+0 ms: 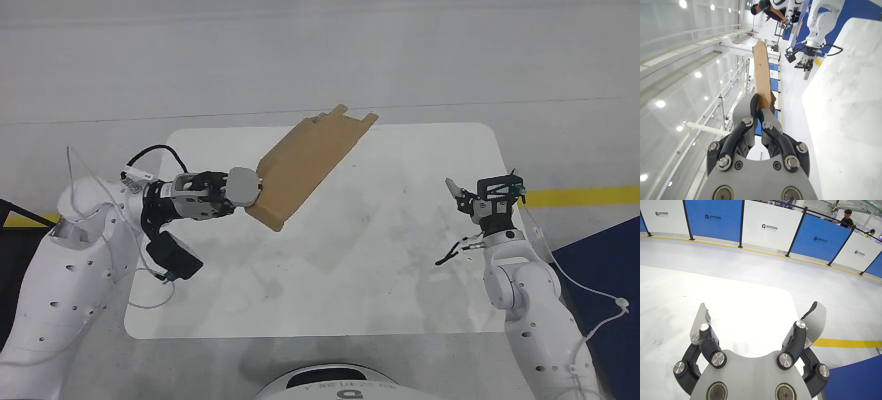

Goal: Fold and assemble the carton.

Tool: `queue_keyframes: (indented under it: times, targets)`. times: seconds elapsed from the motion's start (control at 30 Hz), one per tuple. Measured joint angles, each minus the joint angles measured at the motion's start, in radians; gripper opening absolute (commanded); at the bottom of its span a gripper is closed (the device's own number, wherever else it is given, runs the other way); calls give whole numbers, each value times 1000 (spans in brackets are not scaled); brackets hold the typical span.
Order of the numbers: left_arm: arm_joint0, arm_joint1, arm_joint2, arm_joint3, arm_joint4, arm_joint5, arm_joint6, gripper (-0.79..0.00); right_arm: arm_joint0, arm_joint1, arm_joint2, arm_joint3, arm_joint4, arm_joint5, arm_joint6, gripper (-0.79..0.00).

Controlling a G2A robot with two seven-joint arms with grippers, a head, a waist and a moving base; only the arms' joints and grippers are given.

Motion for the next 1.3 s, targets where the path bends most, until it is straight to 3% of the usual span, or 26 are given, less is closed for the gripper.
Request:
queue_keyframes:
  times: [0.17,0.27,0.33,0.6,0.93,1.03,1.3]
  targets:
    - [11,0,15,30,-27,-34,-10,-785,14,1,-18,14,-33,-15,27,0]
    - [-7,2,52,117,-69,-199,7,-785,72,-2,-109,47,-186,-17,78,0]
    - [-41,4,81,158,-9,-270,7,-785,105,-8,-188,66,-260,-47,73,0]
    - [-132,-1,196,174,173,-297,-30,-785,169,-19,-318,120,-291,-180,2,0]
    - [-223,-14,331,165,295,-330,-39,-785,116,1,-259,100,-249,-374,-180,0]
    - [-237,-15,354,172,310,-334,-40,-785,111,6,-262,96,-288,-417,-188,-185]
    - [-262,-19,424,150,355,-355,-44,-785,114,10,-314,101,-377,-459,-220,-376]
